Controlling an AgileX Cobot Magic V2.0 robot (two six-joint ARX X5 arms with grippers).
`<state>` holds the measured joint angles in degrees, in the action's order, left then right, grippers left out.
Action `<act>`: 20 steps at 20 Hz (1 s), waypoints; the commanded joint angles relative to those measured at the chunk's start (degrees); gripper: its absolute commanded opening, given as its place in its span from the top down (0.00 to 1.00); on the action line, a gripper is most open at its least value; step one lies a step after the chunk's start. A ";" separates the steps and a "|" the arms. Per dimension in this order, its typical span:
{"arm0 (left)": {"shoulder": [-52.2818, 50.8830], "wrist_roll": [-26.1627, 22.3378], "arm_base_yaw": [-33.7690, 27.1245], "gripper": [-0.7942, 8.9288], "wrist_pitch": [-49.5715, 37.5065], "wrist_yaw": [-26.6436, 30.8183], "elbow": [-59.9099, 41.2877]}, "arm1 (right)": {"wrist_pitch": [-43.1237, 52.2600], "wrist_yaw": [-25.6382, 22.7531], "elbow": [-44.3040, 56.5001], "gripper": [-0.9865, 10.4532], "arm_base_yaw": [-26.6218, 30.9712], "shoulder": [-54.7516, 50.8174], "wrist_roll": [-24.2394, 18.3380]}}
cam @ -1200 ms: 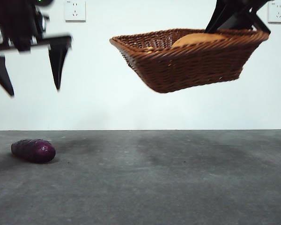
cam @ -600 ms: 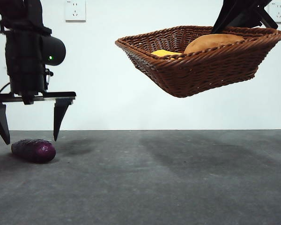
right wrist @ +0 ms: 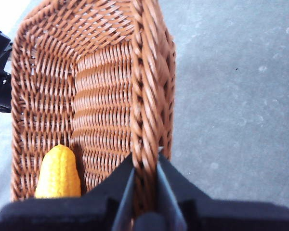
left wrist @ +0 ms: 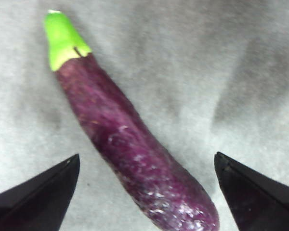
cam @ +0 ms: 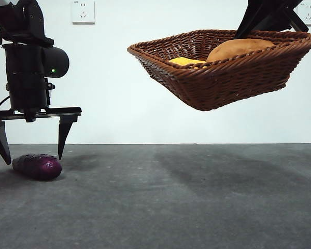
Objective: Help me put the vegetables on the table into the basket
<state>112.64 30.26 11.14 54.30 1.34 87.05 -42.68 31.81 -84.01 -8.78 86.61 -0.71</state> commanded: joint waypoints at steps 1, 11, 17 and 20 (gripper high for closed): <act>1.49 0.77 -0.26 0.44 -0.17 0.13 -0.35 | 0.63 0.81 -0.68 0.92 -0.09 -0.28 0.17; 2.82 -0.98 -0.24 0.94 -0.46 0.17 -0.35 | 0.59 0.79 -0.68 0.92 -0.09 -0.28 0.00; 2.12 -9.25 -0.11 0.93 -1.73 -0.26 -0.35 | 0.31 -0.20 -0.61 0.92 -0.11 -0.26 0.02; -1.09 -14.93 -0.15 0.93 -3.52 -0.55 -0.35 | -0.90 -1.84 -0.13 0.92 -0.15 -0.20 0.02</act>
<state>112.49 18.39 11.00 51.00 0.89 87.02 -44.40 29.34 -83.99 -8.78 86.61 -0.95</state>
